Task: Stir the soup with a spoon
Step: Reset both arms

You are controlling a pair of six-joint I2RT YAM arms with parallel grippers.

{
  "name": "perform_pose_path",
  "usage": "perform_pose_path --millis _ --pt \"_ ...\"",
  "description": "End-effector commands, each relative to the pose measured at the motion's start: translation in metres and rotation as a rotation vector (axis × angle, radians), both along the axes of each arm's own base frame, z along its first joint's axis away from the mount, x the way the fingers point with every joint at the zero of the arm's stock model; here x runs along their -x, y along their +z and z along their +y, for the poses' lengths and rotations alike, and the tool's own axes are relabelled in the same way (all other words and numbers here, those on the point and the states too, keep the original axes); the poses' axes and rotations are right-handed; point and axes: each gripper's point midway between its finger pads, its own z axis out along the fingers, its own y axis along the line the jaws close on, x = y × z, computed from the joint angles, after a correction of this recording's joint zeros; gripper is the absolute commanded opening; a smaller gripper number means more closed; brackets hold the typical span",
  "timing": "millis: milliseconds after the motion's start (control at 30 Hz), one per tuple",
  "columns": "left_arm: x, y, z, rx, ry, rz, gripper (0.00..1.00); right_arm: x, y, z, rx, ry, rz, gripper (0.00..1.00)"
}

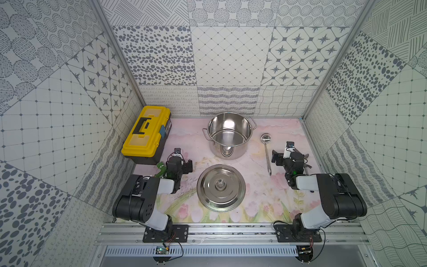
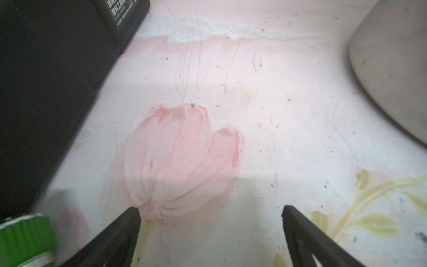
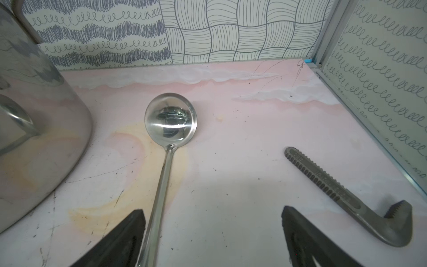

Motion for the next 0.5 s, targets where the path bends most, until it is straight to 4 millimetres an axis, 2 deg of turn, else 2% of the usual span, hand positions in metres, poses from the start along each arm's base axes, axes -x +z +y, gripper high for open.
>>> perform_pose_path --millis 0,467 --pt "-0.0197 0.0285 0.0003 0.059 -0.020 -0.129 1.00 -0.0059 0.0129 0.0051 0.003 0.023 -0.053 0.97" --pt "-0.0201 0.0288 0.0005 0.059 -0.021 -0.131 0.99 -0.0063 0.0120 0.0070 0.003 0.033 -0.049 0.97"
